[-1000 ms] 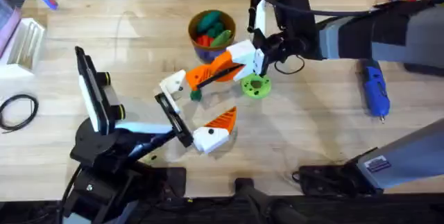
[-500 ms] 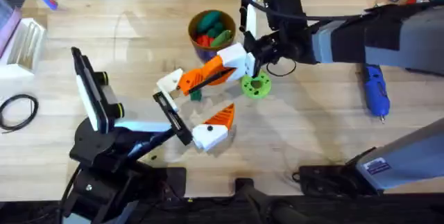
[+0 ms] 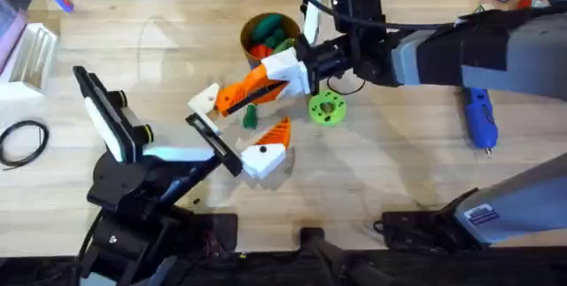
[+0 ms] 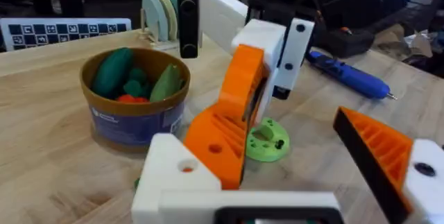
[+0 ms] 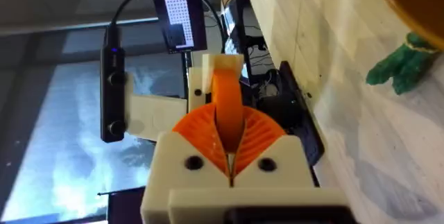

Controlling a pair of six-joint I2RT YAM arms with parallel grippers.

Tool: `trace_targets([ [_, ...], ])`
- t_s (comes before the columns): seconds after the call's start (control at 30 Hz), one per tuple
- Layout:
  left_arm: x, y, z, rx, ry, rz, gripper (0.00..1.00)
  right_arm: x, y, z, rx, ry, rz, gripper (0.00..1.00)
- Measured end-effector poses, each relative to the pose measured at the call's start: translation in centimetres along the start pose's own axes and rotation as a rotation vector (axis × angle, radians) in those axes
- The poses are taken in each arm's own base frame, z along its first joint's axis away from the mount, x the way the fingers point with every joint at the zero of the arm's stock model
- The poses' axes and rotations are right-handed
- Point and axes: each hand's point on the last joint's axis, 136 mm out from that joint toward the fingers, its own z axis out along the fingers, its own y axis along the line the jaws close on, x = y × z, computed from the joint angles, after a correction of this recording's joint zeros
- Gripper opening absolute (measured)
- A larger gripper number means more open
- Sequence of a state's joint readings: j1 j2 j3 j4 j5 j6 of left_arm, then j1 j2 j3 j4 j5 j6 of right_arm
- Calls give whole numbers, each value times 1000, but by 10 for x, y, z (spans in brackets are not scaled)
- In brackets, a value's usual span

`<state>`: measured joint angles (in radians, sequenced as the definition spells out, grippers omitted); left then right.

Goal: Pick up the gripper from the table and insert it into the empty holder that is missing its gripper. Then pick up a screw, insert it into the mounting hole, and use the screwdriver to tighten it. Finally, clean up the table by picking up the vegetable and placing it into the bucket.

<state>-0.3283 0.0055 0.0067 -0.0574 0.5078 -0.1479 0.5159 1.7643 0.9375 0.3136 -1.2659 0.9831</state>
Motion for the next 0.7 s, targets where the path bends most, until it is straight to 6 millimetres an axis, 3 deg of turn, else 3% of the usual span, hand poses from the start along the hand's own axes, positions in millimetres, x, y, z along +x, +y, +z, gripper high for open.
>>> trace_targets([
  [0.7,1,-3,0,25,5,-8,986,-1,0,0,6,-9,7,8],
])
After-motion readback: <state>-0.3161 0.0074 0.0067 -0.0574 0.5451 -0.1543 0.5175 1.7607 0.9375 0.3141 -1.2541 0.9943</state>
